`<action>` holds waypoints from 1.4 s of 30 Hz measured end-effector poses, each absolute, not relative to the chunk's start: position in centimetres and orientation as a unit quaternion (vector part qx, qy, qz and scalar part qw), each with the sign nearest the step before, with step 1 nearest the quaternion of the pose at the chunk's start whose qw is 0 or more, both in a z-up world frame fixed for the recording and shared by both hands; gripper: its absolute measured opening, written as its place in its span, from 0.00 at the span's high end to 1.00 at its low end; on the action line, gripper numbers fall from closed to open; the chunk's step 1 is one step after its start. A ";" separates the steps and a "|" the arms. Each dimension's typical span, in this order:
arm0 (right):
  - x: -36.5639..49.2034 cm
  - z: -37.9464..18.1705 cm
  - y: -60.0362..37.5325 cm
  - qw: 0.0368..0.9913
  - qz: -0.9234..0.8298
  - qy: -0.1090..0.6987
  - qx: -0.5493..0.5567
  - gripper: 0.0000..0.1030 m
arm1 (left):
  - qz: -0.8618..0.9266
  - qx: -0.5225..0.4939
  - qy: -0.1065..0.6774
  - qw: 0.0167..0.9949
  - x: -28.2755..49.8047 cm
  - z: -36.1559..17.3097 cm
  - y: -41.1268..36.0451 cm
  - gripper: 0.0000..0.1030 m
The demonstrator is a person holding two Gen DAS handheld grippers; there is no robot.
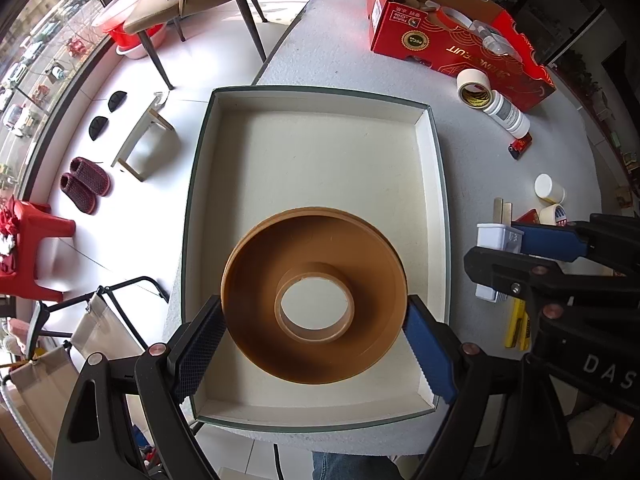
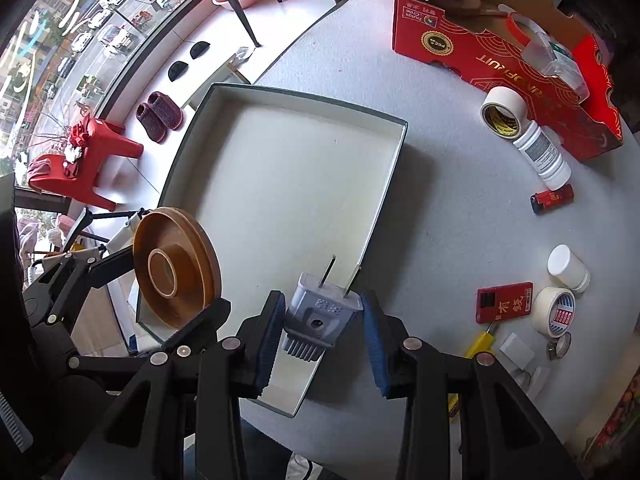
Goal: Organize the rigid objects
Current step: 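Carry brown ring with left tool over tray while right tool carries plug, then lower and release ring in tray with left tool while right releases plug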
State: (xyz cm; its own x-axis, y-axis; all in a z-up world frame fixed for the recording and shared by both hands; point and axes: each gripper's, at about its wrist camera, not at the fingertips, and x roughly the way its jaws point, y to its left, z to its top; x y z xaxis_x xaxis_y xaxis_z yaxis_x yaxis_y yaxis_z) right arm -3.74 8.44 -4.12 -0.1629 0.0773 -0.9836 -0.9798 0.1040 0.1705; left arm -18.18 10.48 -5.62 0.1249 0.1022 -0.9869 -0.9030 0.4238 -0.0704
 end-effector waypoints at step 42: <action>-3.5 -8.4 12.0 0.483 0.513 0.575 -0.417 0.00 | 0.393 -0.413 0.564 0.597 -19.1 -10.6 12.8 0.08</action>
